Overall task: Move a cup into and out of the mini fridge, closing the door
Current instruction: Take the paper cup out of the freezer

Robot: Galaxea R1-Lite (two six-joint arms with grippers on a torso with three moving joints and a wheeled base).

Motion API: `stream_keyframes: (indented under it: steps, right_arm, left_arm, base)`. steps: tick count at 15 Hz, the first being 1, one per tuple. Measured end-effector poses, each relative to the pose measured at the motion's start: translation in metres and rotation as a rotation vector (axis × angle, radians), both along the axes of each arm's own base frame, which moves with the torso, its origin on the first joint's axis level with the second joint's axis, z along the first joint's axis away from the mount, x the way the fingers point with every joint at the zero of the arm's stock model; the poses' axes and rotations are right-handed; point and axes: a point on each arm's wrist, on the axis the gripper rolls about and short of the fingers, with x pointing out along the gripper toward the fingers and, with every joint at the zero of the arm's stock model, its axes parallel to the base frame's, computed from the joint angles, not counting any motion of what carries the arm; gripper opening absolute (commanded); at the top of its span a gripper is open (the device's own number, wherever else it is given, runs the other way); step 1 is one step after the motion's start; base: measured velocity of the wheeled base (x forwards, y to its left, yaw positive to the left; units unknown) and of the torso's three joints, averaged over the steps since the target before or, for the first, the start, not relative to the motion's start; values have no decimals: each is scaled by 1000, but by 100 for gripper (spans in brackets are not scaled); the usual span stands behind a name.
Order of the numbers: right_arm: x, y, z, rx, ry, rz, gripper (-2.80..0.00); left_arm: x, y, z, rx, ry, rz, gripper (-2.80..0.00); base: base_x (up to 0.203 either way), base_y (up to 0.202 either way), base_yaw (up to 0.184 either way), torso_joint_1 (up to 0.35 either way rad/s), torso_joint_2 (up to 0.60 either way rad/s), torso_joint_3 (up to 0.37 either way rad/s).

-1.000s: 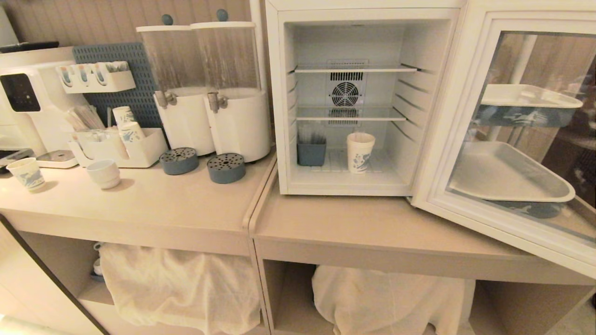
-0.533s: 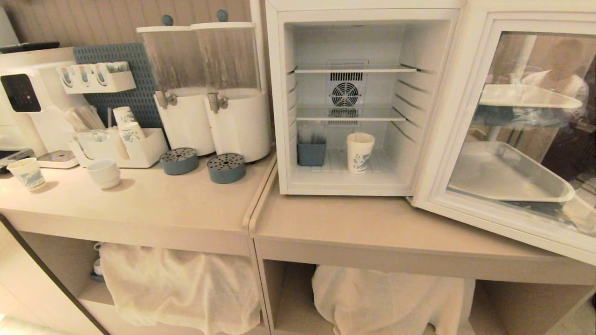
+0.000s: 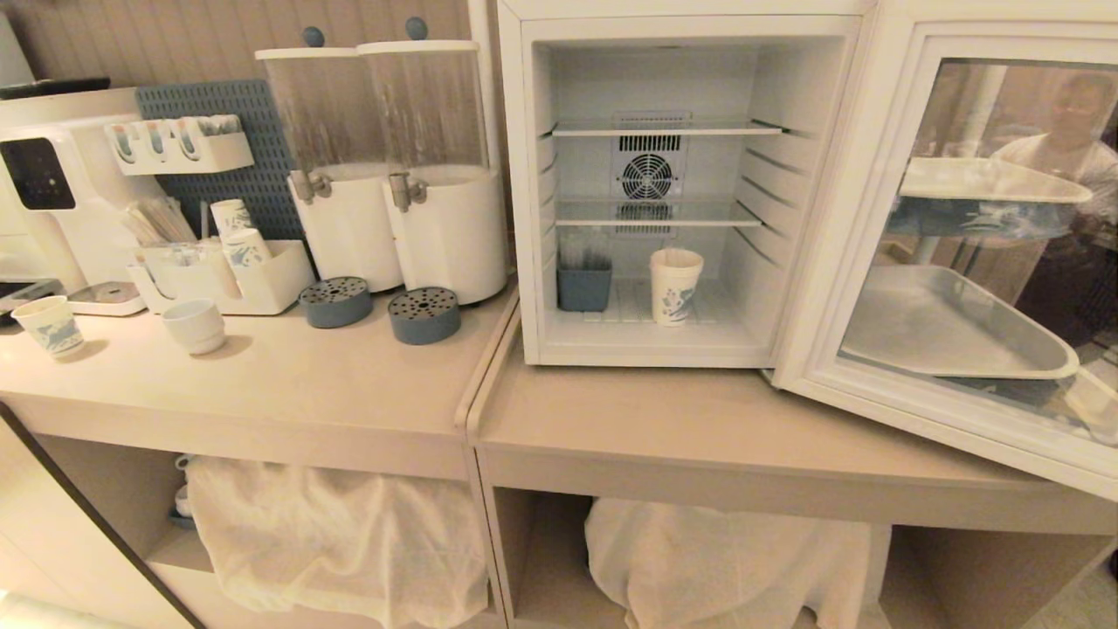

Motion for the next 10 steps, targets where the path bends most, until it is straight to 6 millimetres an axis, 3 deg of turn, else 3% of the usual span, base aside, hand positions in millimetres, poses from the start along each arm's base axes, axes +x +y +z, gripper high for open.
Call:
stream_keyframes:
  steps: [9,10]
  right_arm:
    - [0,0,0,0,1,1,-280]
    - [0,0,0,0,0,0,-280]
  left_arm:
    - [22,1,-17,65,-32,19,0]
    - [24,1,-20,64,-24,21,-280]
  base:
    - [0,0,0,0,0,0]
    - [0,0,0,0,0,0]
